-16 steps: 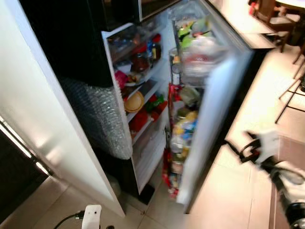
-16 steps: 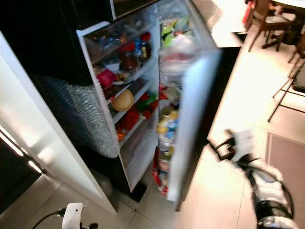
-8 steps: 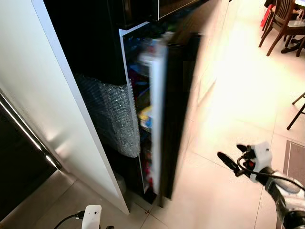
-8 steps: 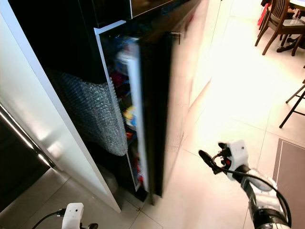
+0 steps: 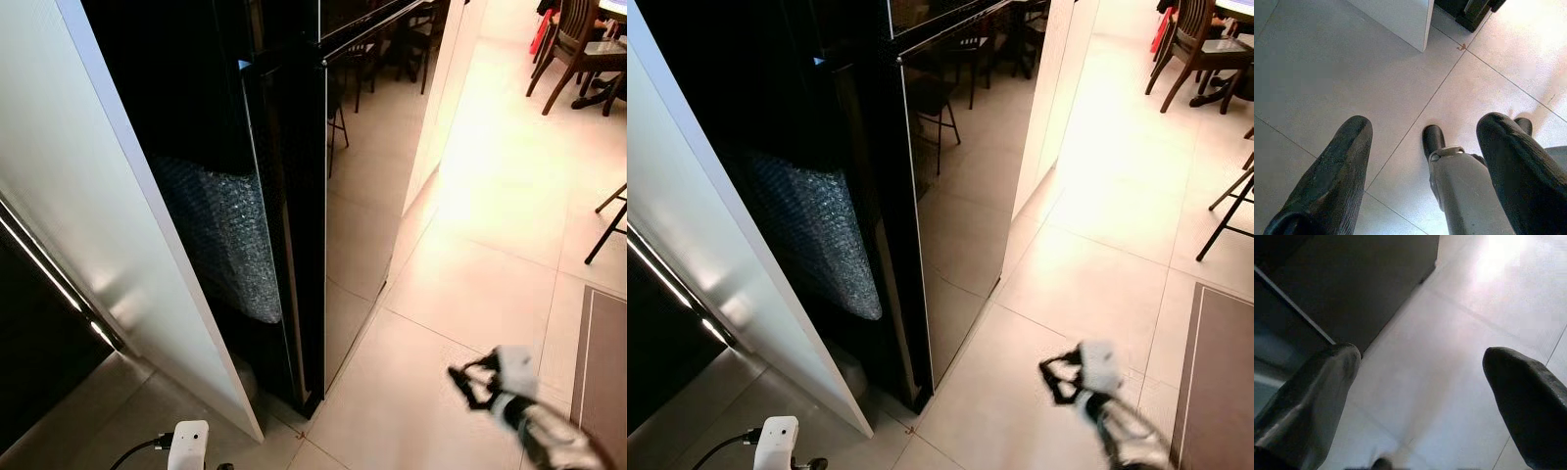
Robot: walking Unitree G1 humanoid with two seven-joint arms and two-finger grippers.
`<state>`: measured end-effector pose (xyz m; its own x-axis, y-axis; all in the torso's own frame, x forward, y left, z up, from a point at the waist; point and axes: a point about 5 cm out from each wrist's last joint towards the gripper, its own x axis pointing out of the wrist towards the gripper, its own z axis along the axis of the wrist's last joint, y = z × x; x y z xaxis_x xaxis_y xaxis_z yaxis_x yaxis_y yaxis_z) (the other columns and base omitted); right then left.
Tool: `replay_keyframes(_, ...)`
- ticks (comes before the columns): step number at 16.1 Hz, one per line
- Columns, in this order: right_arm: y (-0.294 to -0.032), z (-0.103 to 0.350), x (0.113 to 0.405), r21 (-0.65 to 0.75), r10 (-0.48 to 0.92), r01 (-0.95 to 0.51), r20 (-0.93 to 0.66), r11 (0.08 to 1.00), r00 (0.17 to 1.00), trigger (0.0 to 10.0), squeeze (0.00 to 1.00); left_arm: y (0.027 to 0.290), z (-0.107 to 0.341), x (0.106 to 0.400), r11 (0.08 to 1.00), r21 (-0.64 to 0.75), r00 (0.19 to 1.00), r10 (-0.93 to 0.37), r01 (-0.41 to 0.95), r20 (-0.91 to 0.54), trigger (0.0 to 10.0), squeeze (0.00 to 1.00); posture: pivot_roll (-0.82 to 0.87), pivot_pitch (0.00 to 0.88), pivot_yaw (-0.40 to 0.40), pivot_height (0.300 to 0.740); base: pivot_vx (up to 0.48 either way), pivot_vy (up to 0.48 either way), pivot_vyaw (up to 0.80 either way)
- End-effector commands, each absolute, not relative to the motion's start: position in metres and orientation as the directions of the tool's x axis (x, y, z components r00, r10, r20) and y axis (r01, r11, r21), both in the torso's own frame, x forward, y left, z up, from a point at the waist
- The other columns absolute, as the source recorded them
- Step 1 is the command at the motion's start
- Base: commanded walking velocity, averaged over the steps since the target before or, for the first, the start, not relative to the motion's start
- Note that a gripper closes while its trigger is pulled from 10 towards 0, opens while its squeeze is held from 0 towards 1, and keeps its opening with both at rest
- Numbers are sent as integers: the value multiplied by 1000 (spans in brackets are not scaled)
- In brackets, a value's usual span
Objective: Restocking fridge
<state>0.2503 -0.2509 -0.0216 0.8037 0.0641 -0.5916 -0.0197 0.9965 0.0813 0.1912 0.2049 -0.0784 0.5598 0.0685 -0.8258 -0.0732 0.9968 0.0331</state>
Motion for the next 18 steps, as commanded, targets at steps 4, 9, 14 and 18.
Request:
replay_keyframes(4, -239, -40, 236, 119, -7, 115, -662, 986, 749, 10000, 0, 205, -79, 189, 996, 32, 549, 72, -81, -833, 10000, 0, -65, 0, 9, 740, 0, 0, 0)
replay_keyframes(9, -211, -67, 207, 153, -11, 196, -762, 969, 648, 10000, 0, 206, -80, 189, 996, 40, 545, 79, -82, -835, 10000, 0, -53, 0, 7, 740, 0, 0, 0)
replay_keyframes(14, -199, -85, 176, 124, 22, 140, -821, 982, 570, 10000, 0, 208, -80, 188, 996, 48, 541, 83, -78, -837, 10000, 0, -37, 0, 22, 740, 0, 0, 0)
replay_keyframes(18, -204, -88, 168, 132, -22, 228, -823, 965, 567, 10000, 0, 209, -80, 186, 997, 53, 537, 77, -60, -840, 10000, 0, -28, 0, 25, 740, 0, 0, 0)
